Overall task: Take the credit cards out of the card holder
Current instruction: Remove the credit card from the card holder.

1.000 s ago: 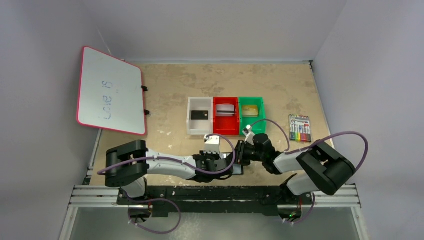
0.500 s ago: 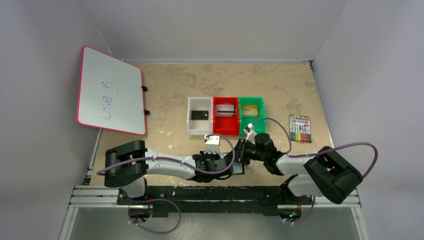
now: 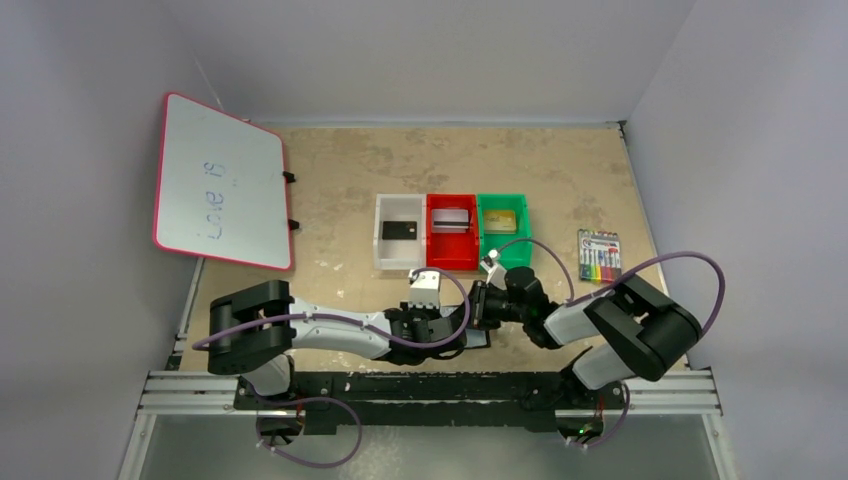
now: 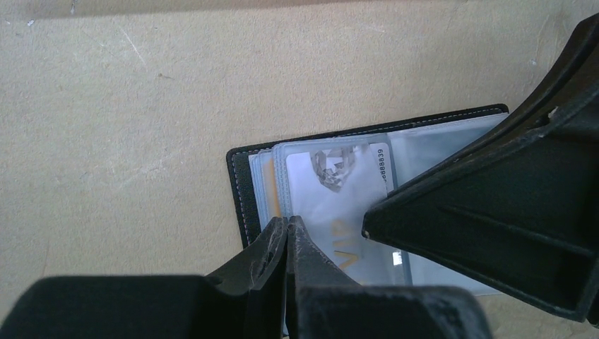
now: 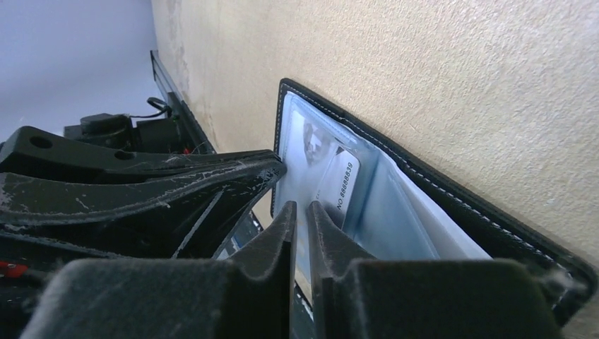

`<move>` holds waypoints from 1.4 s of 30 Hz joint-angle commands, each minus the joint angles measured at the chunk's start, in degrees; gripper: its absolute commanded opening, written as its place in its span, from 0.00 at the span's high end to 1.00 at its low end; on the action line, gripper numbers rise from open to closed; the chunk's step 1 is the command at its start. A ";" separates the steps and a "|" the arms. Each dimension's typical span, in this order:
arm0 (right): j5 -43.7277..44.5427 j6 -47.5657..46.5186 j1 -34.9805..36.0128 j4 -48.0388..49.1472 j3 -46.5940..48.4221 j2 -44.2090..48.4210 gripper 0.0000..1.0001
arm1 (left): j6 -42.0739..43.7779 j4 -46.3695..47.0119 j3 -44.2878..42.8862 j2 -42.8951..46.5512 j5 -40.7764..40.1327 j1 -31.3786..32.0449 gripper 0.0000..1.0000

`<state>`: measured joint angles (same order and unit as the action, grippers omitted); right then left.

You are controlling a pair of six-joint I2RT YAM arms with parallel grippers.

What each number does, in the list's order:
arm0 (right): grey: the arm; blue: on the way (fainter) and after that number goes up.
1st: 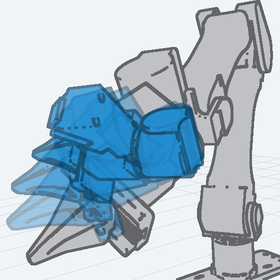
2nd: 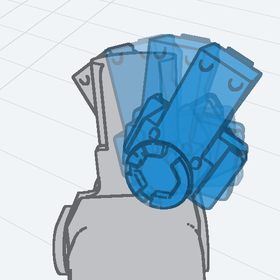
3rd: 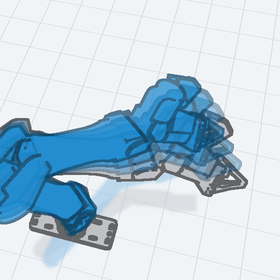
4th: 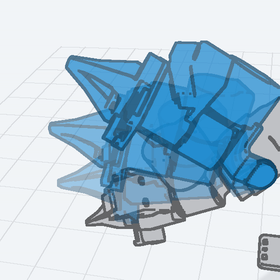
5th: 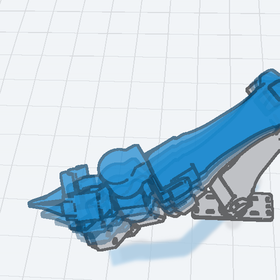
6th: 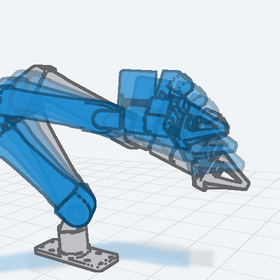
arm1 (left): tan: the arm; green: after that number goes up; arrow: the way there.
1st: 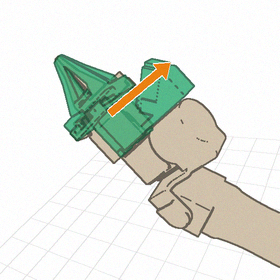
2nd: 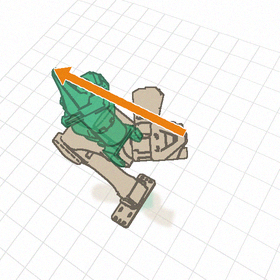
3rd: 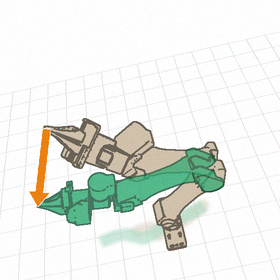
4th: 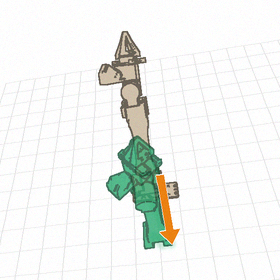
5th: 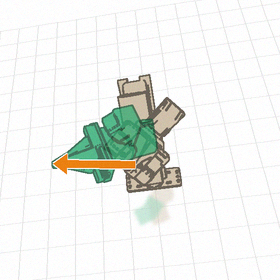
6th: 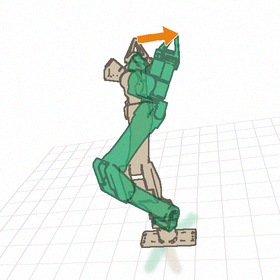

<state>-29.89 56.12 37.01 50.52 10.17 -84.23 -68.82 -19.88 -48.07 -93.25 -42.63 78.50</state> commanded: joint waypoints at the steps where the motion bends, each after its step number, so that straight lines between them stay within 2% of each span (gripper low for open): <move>1: -1.94 2.11 0.25 7.36 -0.43 -0.40 0.93 | -1.38 -0.21 0.35 1.73 0.47 0.16 1.00; 3: -1.66 2.96 0.25 7.62 -0.95 0.54 1.00 | -2.81 -1.32 0.85 2.97 -0.77 0.10 1.00; 6: -0.97 4.94 0.21 6.95 -2.07 2.99 1.00 | -4.52 -2.11 1.70 6.61 -2.44 0.16 0.90; 11: 0.92 4.90 0.21 2.60 -1.91 7.46 1.00 | -7.06 -2.62 4.28 14.04 -5.14 0.16 0.68; 16: 3.11 5.49 0.12 -1.19 -1.70 11.18 1.00 | -6.75 0.22 7.58 19.61 -5.11 0.06 0.58; 25: 5.04 6.37 -0.04 -3.26 -2.17 12.83 1.00 | -0.39 15.72 10.27 18.81 3.34 -0.72 0.54; 31: 5.09 6.55 -0.05 -2.87 -2.48 12.51 1.00 | -0.73 23.32 11.92 15.81 8.02 -2.34 0.55; 42: 5.32 6.80 -0.17 -2.85 -2.83 12.60 1.00 | -5.54 21.21 14.90 18.10 4.59 -3.57 0.53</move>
<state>-25.15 62.13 37.06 45.74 7.53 -72.23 -72.40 0.56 -32.99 -77.14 -35.83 75.11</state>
